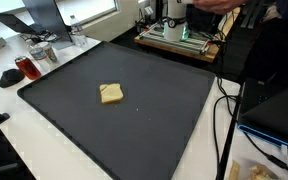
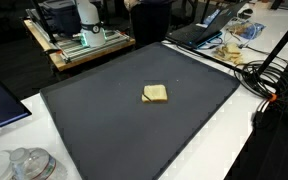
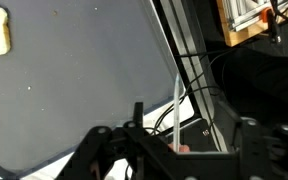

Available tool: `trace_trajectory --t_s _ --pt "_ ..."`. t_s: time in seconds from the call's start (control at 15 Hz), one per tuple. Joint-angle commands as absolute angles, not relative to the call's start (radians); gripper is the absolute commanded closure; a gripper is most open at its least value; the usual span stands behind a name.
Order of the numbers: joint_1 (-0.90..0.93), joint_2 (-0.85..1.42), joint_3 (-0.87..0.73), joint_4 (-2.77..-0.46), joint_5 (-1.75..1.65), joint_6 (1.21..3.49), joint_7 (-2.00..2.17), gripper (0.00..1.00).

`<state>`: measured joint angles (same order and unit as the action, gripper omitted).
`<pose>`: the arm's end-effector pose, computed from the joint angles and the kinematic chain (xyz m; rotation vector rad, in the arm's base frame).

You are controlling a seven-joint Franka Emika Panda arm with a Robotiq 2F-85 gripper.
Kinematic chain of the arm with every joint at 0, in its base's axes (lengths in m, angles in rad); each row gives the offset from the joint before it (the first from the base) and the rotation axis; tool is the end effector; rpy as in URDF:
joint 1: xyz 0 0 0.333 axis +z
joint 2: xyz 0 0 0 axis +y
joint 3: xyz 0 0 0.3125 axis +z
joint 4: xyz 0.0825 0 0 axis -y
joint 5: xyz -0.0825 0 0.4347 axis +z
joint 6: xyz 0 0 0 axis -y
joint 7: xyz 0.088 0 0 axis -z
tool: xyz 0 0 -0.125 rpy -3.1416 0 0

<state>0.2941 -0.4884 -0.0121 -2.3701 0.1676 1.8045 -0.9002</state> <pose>0.4216 0.1396 0.4633 -2.4921 -1.5949 0.0338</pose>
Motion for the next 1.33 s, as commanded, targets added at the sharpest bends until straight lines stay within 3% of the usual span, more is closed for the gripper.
trace_trajectory --t_s 0.0,0.4,0.53,1.07,1.27 --pt "0.286 -0.500 -0.019 -2.381 0.202 1.796 -0.978 0.56" --pt "0.282 -0.496 -0.014 -2.382 0.224 1.797 -1.011 0.96" --pt "0.280 -0.496 -0.013 -2.382 0.222 1.797 -1.016 1.00" --pt "0.256 -0.486 -0.024 -2.367 0.224 1.805 -0.988 0.98" --pt "0.175 -0.475 -0.100 -2.319 0.214 1.792 -0.973 0.99"
